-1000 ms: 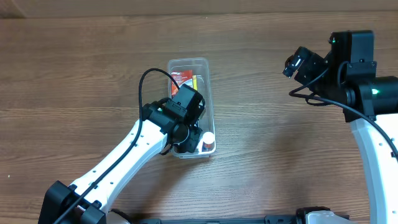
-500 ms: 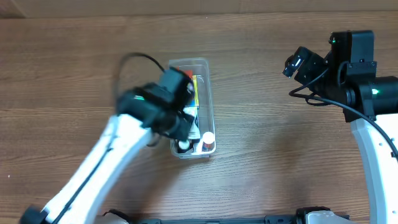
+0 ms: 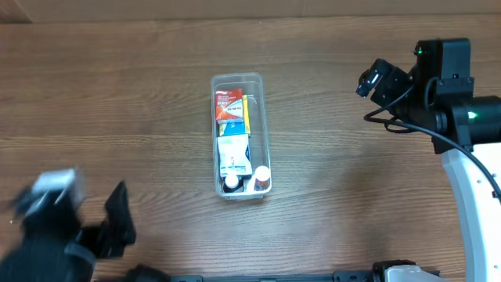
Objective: Pack container
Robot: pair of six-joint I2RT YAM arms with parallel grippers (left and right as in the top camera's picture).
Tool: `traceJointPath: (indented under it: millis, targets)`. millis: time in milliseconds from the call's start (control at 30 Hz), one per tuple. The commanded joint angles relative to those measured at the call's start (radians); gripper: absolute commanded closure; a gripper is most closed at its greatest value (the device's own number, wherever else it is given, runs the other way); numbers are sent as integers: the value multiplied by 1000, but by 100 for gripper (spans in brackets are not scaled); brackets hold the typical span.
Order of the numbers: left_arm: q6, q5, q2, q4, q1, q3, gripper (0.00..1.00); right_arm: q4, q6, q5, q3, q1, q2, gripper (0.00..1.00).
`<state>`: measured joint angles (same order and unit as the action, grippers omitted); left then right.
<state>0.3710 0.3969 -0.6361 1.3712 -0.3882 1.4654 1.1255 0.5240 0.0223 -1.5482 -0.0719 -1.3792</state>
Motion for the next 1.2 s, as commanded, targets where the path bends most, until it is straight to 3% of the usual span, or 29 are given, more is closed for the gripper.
traceJointPath:
  millis: [0, 200, 567, 700, 767, 833, 1033, 1167]
  targets:
    - [153, 85, 157, -75, 2, -253, 0, -5, 4, -2, -5, 3, 7, 0]
    - [251, 53, 232, -175, 2, -431, 0, -5, 4, -2, -5, 3, 7, 0]
    - [152, 83, 225, -146, 2, -529, 0, -5, 4, -2, -5, 3, 7, 0]
    - [25, 31, 226, -312, 2, -623, 0, -5, 4, -2, -5, 3, 7, 0]
    - [-139, -49, 246, -522, 14, -730, 0, -5, 4, -2, -5, 3, 7, 0]
    - [-215, -133, 274, -650, 54, -817, 0, -5, 4, -2, -5, 3, 7, 0]
    - [-206, -352, 378, -777, 232, -1059, 0, -5, 4, -2, -5, 3, 7, 0]
    - [-206, -389, 447, -779, 300, -1160, 0, -5, 4, -2, -5, 3, 7, 0]
